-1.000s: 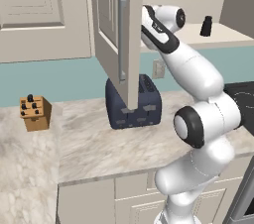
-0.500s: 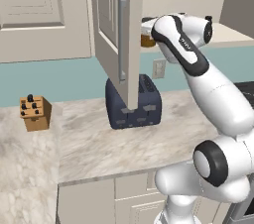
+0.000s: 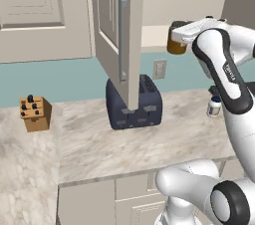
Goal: Collect the turmeric, mayonnaise, and shaker from the cabinet and place them next to the stove.
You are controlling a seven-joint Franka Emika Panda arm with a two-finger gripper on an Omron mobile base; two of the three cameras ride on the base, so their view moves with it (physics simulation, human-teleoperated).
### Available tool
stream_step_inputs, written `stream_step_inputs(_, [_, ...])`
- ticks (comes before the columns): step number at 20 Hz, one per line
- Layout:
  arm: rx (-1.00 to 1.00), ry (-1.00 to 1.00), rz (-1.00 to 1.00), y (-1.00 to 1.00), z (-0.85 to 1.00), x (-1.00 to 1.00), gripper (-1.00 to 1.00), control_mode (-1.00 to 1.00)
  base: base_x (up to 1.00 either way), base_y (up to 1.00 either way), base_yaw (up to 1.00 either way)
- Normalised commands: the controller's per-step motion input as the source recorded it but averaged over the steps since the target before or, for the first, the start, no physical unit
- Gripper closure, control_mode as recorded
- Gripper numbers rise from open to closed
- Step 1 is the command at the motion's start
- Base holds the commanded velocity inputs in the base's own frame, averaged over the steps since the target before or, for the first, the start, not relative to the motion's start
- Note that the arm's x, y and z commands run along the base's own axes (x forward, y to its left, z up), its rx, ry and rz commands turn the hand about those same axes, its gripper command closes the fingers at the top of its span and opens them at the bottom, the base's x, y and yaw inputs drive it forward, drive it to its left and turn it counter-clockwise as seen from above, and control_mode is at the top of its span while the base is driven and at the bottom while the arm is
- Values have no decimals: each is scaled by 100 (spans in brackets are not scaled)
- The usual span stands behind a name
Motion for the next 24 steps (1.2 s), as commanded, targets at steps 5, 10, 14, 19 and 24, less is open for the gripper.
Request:
stream_step_inputs(5, [2,0,0,-67,-19,-100,100,-100,0,0,0])
stream_step_inputs(10, [0,2,0,-72,-47,-97,100,-100,0,0,0])
stream_step_inputs(14, [0,0,-7,-82,-66,-68,100,-100,0,0,0])
stream_step_inputs(19, [0,0,-11,-73,-62,-28,100,-100,0,0,0])
stream_step_inputs(24, [-2,3,-9,-71,-57,-2,100,-100,0,0,0])
